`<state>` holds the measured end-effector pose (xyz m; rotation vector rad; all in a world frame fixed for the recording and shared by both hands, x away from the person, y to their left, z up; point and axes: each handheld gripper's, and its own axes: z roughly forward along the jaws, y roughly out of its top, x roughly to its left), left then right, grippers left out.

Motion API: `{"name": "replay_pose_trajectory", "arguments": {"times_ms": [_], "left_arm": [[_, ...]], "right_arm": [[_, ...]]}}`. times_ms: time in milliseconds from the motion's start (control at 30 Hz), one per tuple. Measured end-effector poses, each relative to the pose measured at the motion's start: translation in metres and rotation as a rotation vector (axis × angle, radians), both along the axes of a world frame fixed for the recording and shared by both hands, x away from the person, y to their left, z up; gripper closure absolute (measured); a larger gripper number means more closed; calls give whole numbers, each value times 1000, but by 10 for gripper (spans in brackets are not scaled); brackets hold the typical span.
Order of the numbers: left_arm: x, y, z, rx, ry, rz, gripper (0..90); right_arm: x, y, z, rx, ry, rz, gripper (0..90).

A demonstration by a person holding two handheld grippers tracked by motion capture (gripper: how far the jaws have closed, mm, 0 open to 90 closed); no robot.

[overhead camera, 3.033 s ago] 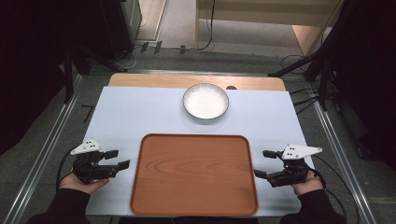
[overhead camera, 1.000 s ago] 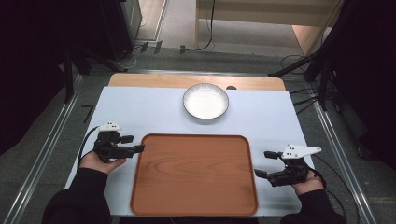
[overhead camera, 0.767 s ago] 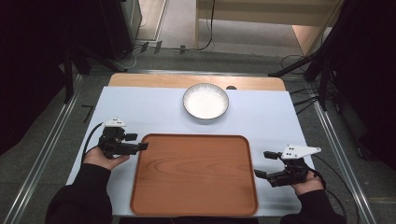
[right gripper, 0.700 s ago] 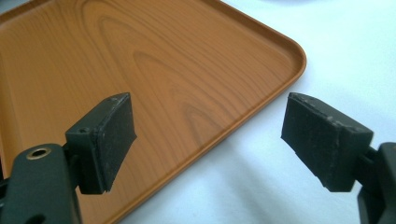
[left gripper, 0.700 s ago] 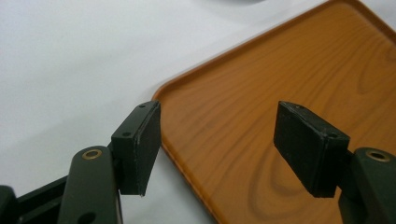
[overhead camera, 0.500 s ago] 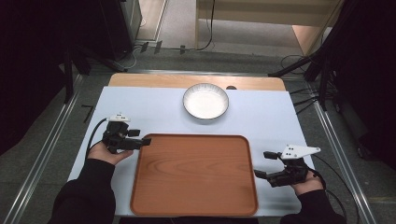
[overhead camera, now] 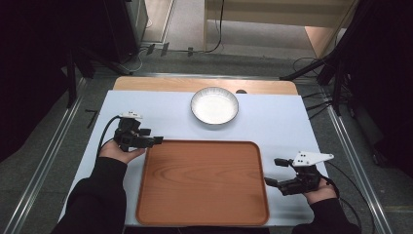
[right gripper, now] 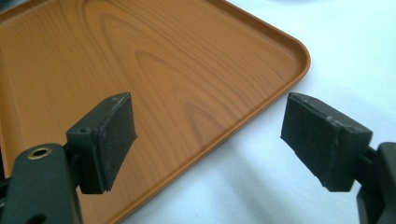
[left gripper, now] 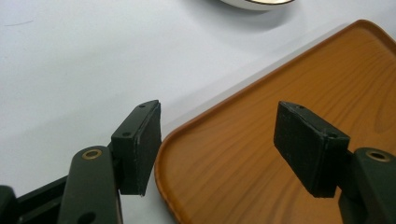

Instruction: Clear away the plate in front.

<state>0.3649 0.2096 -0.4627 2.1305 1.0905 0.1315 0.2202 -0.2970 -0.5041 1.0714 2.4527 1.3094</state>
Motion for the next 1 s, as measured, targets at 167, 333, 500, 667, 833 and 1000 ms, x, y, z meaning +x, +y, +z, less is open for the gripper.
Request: {"name": "replay_pose_trajectory", "arguments": {"times_ms": [167, 333, 500, 667, 833, 1000], "left_arm": [[4, -6, 3, 25, -15, 0, 323], [11, -13, 6, 19, -7, -16, 320], [21, -19, 10, 10, -7, -5, 319], [30, -31, 11, 51, -25, -5, 315], [38, -43, 13, 57, -32, -16, 314], [49, -52, 13, 38, -16, -3, 315]], "right_arm": [[0, 0, 0, 2, 1, 0, 186], [0, 1, 0, 0, 0, -1, 187], [1, 0, 0, 4, 2, -2, 188], [2, 0, -1, -6, 7, -7, 193], [2, 0, -1, 1, 8, -11, 193], [2, -1, 0, 0, 2, -12, 191]]}}
